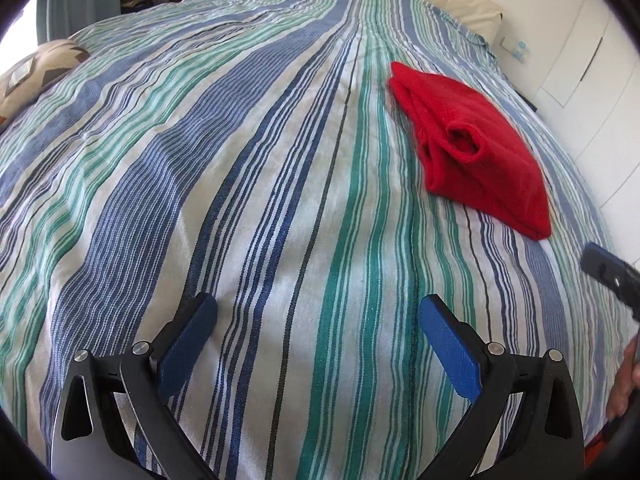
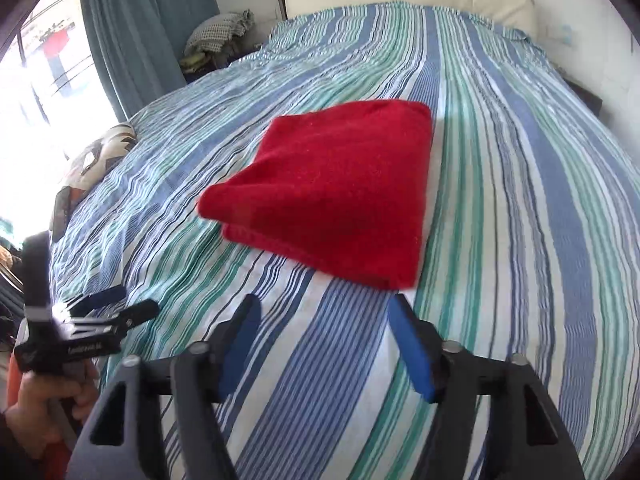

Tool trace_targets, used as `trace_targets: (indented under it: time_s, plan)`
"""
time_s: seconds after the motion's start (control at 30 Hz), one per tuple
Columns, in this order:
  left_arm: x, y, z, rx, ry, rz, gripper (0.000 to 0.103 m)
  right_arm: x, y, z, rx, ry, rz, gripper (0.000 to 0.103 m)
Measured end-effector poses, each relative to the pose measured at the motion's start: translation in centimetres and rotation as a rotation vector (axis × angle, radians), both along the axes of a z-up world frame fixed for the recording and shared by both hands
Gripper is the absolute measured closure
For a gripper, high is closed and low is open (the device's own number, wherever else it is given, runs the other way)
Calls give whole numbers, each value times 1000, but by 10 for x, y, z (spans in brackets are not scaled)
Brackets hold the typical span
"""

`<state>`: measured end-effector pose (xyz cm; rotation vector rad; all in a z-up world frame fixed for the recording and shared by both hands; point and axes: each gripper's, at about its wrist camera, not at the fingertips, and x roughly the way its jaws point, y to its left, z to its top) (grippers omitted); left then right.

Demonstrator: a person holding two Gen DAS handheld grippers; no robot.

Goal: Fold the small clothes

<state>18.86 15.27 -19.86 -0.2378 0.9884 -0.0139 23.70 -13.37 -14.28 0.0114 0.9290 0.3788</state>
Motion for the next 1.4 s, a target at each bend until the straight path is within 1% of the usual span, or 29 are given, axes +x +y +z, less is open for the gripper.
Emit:
trace_targets:
  time_s: [0.07,0.17,0.3,0.5,0.67,0.77,0.83,0.9,1.07,1.17,1.23,1.3,1.4]
  plan:
    - [-4,-2,2,-2,9,7,2,-35,-8,-2,-17,-27,-26,27]
    - [-16,-9,5,11,-1,-4,2,-77,-28,-13,-20,-2,-100,27]
    - [-24,-22,9,68,-16,-41,2,-101,-49,-35,-52,48,-157,27]
    - [-25,-33,6,138,-21,-65,2,-105,-70,-40,-83,40,-202,27]
    - [-25,-42,-2,198,-7,-90,2,-109,-74,-48,-112,42,-202,27]
    - [-25,-45,-7,221,-3,-98,1,-110,-72,-54,-128,44,-204,19]
    - [-25,-46,-10,226,2,-100,1,-111,-73,-59,-126,53,-207,14]
    - [-25,-47,-14,225,8,-102,0,-111,-76,-62,-110,54,-215,11]
    - [-24,-45,-16,197,26,-88,0,-111,-76,-68,-94,49,-206,1]
    - [-23,-42,-16,170,49,-48,0,-112,-74,-71,-108,40,-204,0]
    - [-21,-43,-16,174,65,-22,0,-112,-75,-71,-100,39,-205,0]
    - [-21,-46,-18,203,63,-41,0,-112,-75,-72,-98,37,-204,0]
    - [-27,-48,-20,234,26,-76,0,-112,-74,-72,-106,33,-206,0]
